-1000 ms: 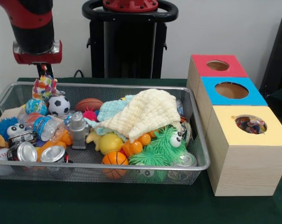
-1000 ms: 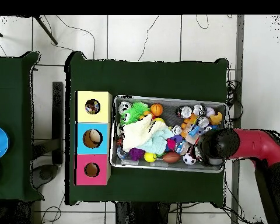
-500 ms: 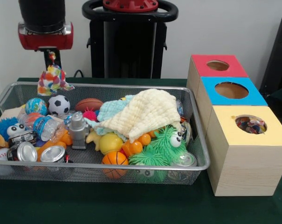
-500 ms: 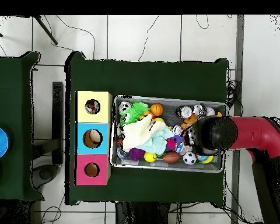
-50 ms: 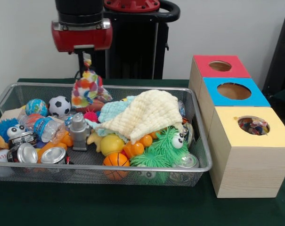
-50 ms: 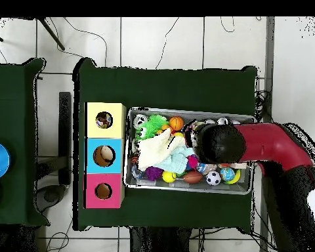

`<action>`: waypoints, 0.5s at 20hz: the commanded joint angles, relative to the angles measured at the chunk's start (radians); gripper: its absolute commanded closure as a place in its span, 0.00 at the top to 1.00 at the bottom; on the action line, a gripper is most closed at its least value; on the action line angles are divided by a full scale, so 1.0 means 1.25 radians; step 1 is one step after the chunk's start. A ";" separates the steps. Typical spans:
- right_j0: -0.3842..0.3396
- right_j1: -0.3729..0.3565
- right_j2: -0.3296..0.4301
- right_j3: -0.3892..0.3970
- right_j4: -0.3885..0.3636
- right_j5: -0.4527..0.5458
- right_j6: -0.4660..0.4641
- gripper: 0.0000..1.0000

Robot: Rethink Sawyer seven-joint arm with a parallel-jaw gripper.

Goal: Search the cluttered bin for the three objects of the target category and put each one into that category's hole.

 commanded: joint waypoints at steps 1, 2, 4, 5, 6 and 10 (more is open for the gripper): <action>0.034 0.009 -0.010 0.070 0.053 -0.045 0.091 0.00; 0.050 0.017 -0.025 0.050 0.049 -0.038 0.097 0.00; 0.079 0.030 -0.050 0.024 0.047 -0.026 0.111 0.00; 0.090 0.035 -0.058 0.014 0.049 -0.024 0.117 0.00; 0.102 0.042 -0.065 0.003 0.056 -0.021 0.126 0.00; 0.170 0.077 -0.112 -0.064 0.068 0.010 0.179 0.00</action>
